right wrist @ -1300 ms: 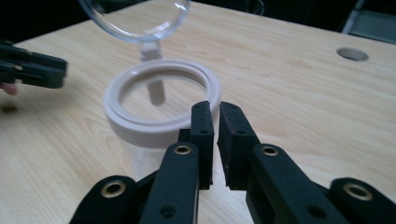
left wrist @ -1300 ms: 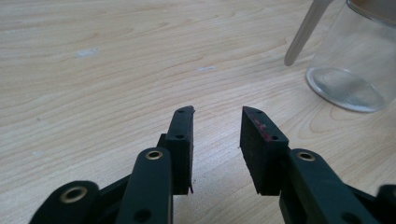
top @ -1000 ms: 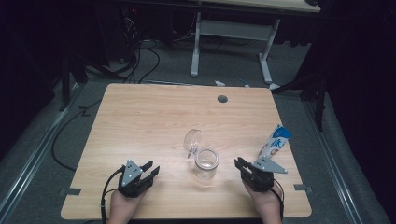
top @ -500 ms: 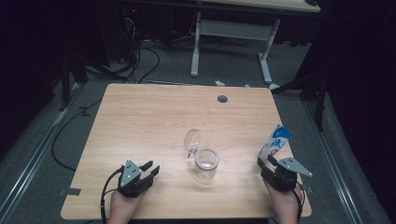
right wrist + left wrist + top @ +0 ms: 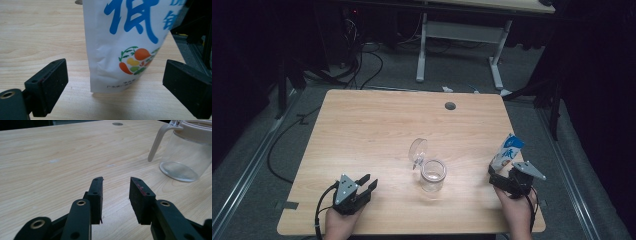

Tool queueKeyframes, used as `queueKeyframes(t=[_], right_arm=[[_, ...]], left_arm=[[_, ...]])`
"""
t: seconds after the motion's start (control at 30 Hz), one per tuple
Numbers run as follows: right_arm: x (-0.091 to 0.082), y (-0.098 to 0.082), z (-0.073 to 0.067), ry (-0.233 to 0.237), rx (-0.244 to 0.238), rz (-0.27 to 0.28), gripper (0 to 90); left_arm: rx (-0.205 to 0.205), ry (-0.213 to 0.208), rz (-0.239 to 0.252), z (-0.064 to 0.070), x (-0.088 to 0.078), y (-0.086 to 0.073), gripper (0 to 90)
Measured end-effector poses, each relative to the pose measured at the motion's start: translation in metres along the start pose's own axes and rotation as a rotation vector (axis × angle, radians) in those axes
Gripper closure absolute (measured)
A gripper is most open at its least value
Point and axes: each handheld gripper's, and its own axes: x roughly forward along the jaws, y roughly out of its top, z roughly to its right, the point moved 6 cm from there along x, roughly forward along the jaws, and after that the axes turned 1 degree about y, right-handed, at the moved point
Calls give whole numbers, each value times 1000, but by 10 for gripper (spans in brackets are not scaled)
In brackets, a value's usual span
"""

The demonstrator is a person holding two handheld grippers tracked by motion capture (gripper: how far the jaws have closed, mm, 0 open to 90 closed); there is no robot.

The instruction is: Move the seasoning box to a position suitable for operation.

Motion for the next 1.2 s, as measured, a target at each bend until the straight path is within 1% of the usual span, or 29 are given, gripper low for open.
queueKeyframes(t=[0.1, 0.2, 0.27, 0.3, 0.33, 0.4, 0.43, 0.53, 0.6, 0.63, 0.73, 0.83, 0.87, 0.97, 1.03, 1.07, 1.1, 1.2], right_arm=[[9, 2, -2, -4, -6, -6, 52], [18, 3, -1, -30, 2, -15, 53], [24, 3, 1, -33, 14, -31, 71], [27, 2, 3, -44, 21, -41, 98], [28, 2, 4, -50, 22, -48, 145], [30, 1, 6, -62, 22, -52, 199], [31, 1, 6, -58, 32, -46, 217], [30, 1, 7, -53, 39, -34, 292], [29, 1, 7, -43, 36, -23, 334], [29, 1, 6, -39, 27, -15, 354], [29, 0, 1, -16, -13, -9, 387], [29, -1, -9, 20, -62, 2, 430], [29, -1, -12, 30, -67, 3, 433], [29, -1, -26, 89, -107, 10, 434], [29, -2, -36, 118, -135, 12, 430], [29, -2, -40, 132, -142, 14, 421], [29, -2, -43, 134, -145, 11, 401], [28, -3, -45, 127, -148, 9, 372]], left_arm=[[-12, 21, 7, -5, -8, -3, 639], [-19, 40, 6, -9, -15, -6, 639], [-27, 54, 9, -12, -20, -8, 640], [-30, 60, 9, -14, -22, -8, 639], [-34, 66, 11, -16, -24, -9, 639], [-42, 73, 13, -18, -27, -10, 639], [-43, 75, 13, -19, -28, -10, 639], [-49, 80, 17, -20, -29, -10, 639], [-50, 79, 17, -20, -29, -10, 639], [-48, 78, 16, -20, -29, -10, 639], [-44, 73, 11, -19, -27, -10, 638], [-41, 70, 10, -18, -26, -10, 638], [-40, 69, 10, -17, -26, -10, 638], [-41, 67, 11, -17, -25, -10, 638], [-40, 64, 13, -17, -25, -9, 638], [-38, 62, 13, -16, -25, -9, 638], [-37, 59, 13, -16, -25, -8, 638], [-36, 52, 14, -15, -22, -7, 637]])
